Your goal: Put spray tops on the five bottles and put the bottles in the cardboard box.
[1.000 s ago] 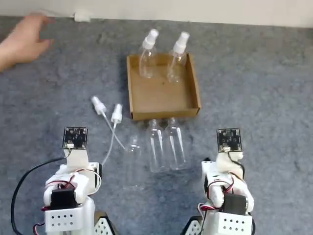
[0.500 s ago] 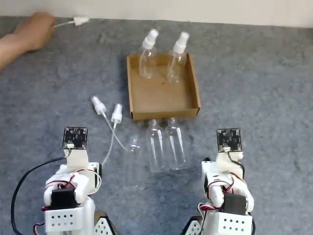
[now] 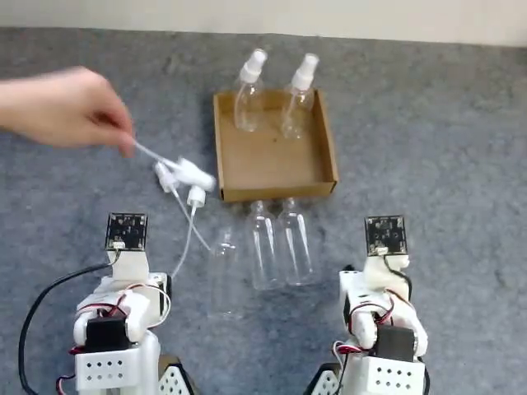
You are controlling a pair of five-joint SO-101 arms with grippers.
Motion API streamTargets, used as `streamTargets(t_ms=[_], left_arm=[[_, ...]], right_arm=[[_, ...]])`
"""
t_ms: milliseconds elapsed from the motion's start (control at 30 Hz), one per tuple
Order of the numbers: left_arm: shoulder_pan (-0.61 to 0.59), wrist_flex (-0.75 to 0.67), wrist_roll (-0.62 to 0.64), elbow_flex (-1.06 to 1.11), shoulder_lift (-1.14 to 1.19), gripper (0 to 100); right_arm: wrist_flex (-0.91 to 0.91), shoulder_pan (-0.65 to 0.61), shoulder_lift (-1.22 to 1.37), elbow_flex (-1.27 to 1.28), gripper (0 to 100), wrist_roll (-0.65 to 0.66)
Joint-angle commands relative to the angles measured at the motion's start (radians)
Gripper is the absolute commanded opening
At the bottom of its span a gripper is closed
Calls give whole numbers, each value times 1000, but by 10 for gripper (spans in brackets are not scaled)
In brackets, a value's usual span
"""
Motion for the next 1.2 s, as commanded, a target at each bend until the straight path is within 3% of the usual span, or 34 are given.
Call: streamTargets(t_ms=[0, 1167], left_arm=[[-8, 5, -5, 19, -5, 120], [-8, 5, -5, 19, -5, 120]], right_arm=[[-10, 10, -8, 173, 56, 9], [-10, 10, -8, 173, 56, 9]])
